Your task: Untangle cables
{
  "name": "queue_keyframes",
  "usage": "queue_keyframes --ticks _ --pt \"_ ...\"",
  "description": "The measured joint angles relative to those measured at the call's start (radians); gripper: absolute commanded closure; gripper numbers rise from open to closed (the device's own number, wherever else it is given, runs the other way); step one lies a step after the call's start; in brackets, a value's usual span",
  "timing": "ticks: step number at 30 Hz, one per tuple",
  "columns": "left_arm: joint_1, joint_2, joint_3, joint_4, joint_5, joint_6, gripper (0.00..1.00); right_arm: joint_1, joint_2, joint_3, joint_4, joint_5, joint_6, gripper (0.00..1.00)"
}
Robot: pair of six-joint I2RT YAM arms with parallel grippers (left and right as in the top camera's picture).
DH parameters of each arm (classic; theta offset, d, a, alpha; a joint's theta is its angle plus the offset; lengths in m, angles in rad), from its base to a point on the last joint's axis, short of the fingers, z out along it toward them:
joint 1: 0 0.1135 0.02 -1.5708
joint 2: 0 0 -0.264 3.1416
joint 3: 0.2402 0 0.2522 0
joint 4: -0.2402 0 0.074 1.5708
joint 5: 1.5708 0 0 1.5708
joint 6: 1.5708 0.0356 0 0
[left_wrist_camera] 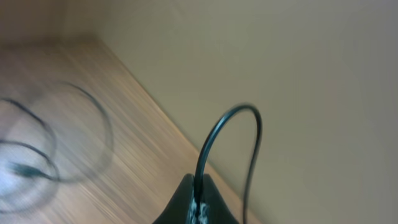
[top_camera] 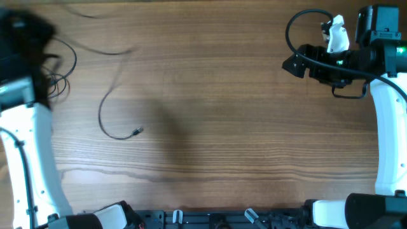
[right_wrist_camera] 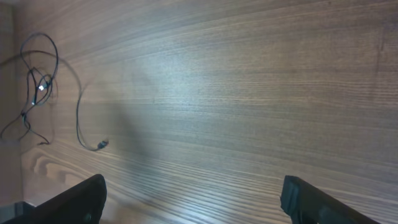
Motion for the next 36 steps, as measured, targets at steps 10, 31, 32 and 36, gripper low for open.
queue_keyframes --ticks 10,31,32,36 --pt "0.262 0.1 0.0 0.131 -0.018 0.006 0.0 0.0 0.0 0.0 0.008 0.0 0.03 0.08" --pt "-0.149 -0.143 0.004 -0.467 0.193 0.143 0.0 0.29 -0.081 0.101 -0.128 0.303 0.053 0.0" --pt "-0.2 -0.146 0.005 -0.511 0.203 0.143 0.0 0.298 -0.124 0.148 -0.154 0.329 0.064 0.0" --pt "-0.32 -0.131 0.005 -0.542 0.225 0.143 0.0 0.301 -0.312 0.232 -0.189 0.372 0.128 0.0"
